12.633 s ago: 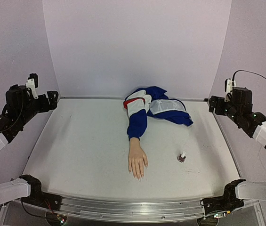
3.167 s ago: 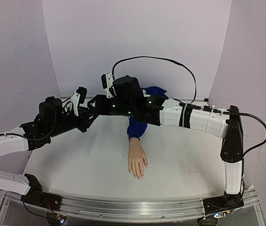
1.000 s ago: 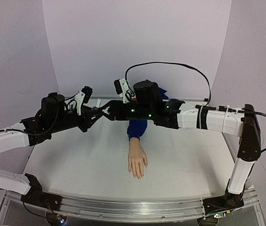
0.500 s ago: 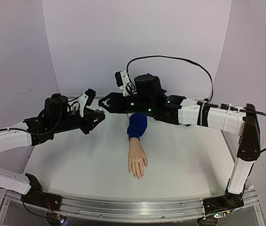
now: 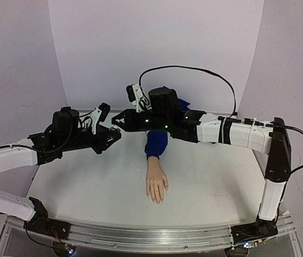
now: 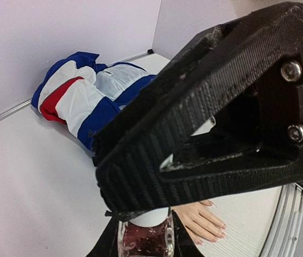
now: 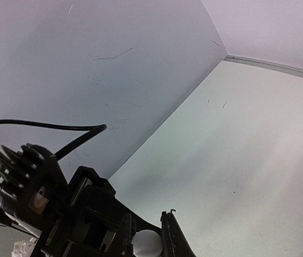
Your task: Paint the nails
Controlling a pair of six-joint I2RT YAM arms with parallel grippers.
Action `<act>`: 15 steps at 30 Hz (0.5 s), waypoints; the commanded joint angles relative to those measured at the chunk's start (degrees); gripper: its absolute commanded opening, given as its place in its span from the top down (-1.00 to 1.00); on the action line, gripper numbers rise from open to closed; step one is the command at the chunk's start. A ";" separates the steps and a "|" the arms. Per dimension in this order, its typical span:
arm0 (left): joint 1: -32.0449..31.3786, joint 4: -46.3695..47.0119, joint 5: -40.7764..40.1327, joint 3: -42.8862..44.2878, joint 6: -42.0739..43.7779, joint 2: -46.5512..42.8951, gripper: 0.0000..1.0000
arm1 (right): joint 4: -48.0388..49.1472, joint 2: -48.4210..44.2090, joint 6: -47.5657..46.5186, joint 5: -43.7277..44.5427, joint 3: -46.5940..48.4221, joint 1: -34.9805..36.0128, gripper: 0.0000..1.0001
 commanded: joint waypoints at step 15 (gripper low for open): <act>-0.04 2.53 64.19 13.48 -6.01 5.93 1.00 | 12.63 -15.99 -20.93 -57.02 -21.55 -3.60 1.00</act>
